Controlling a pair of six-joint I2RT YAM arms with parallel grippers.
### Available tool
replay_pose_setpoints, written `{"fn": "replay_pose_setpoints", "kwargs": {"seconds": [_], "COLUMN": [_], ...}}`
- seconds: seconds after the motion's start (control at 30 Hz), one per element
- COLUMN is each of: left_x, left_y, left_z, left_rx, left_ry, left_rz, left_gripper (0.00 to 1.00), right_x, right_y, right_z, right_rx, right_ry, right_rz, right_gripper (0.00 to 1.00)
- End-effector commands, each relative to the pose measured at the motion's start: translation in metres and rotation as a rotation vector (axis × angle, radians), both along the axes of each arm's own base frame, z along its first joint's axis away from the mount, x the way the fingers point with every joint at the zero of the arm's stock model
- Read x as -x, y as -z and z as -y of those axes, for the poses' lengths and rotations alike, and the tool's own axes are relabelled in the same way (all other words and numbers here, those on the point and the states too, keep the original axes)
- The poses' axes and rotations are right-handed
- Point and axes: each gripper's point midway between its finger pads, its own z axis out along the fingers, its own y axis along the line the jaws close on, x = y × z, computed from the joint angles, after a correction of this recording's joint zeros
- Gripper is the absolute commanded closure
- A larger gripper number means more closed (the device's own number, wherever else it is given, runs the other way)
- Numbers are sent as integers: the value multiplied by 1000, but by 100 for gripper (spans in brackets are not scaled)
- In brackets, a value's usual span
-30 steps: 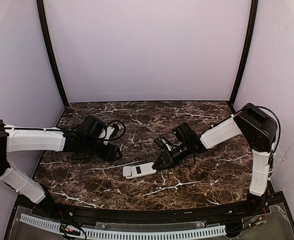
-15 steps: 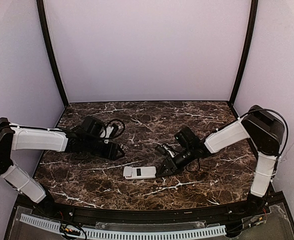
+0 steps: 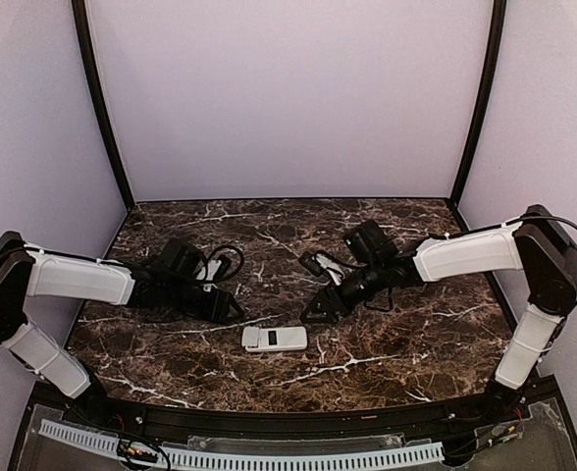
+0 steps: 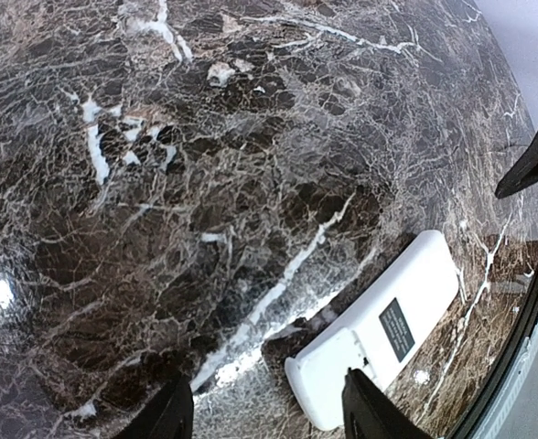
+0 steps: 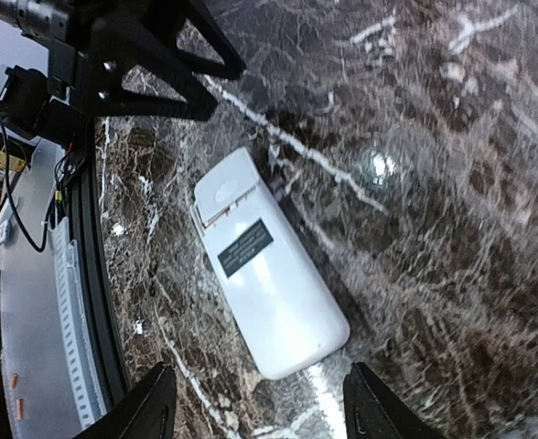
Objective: Load the batteries into the remote control
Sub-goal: Hold the remote control at the center of the board.
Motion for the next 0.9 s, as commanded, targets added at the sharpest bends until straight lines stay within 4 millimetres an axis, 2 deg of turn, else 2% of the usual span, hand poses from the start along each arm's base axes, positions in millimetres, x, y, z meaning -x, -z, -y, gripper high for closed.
{"fn": "replay_pose_setpoints", "kwargs": {"seconds": [0.0,0.17,0.27,0.6,0.87], "left_x": [1,-2,-4,0,1], "left_y": [-1,-3,-5,-1,8], "left_z": [-5,-9,-12,-10,-7], "left_rx": [20,14,25,71,90], "left_ry": [-31,-52,-66,-67,-78], "left_rz": [4,15,12,-16,-46], "left_gripper": [44,43,42,43,44], "right_x": [-10,-6,-6,12,14], "right_y": [-21,-15,-1,40,62], "right_z": [-15,-30,-35,-57,-64], "right_rx": [9,27,73,160,208], "right_ry": [-106,-230,-266,-404,-448], "right_rz": [255,367,412,469,502], "right_gripper": [35,29,27,28,28]}}
